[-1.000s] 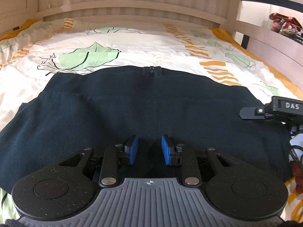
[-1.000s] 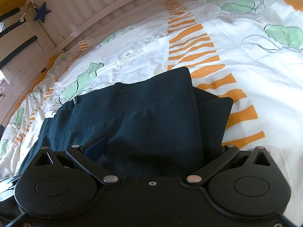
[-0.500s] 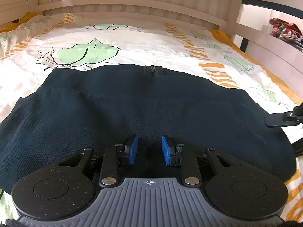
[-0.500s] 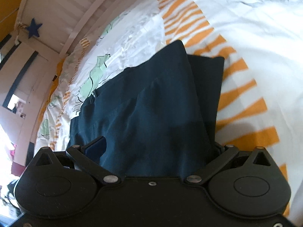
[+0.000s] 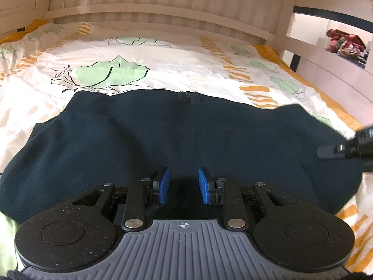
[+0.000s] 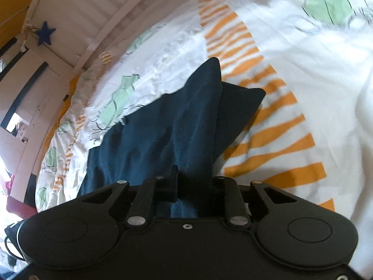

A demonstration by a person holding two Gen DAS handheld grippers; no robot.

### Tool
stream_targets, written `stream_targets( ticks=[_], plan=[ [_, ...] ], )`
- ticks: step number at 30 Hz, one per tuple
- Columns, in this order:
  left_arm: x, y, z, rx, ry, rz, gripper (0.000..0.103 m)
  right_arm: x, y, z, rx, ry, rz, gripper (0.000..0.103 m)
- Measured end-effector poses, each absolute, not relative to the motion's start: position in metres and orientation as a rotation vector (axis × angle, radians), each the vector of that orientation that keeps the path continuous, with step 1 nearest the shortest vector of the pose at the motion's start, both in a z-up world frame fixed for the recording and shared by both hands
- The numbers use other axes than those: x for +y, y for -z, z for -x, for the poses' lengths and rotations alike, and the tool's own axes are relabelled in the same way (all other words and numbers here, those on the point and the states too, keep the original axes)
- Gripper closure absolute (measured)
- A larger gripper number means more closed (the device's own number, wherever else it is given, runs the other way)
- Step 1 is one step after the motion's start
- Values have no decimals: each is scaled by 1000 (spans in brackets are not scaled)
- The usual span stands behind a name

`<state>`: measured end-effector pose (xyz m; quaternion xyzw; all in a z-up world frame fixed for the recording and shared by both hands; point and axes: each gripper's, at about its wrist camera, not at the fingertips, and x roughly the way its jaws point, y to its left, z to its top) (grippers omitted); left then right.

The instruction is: Fold large clothes

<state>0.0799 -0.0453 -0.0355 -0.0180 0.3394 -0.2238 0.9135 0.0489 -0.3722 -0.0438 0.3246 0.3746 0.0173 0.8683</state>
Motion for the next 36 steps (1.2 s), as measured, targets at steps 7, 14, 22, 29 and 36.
stream_targets(
  ticks=[7,14,22,29,36],
  plan=[
    [-49,46,-83,712,465,11,76,-354,7,-54,737,-109,-645,78],
    [-41,50,-85,723,481,69,76,-303,-35,-89,718,-285,-594,78],
    [-20,49,-84,749,486,163,81,-207,-21,-164,843,-469,-479,77],
    [0,49,-76,787,467,216,85,-132,14,-209,1012,-563,-369,77],
    [12,45,-64,806,460,223,85,-93,43,-228,1137,-629,-307,62]
  ],
)
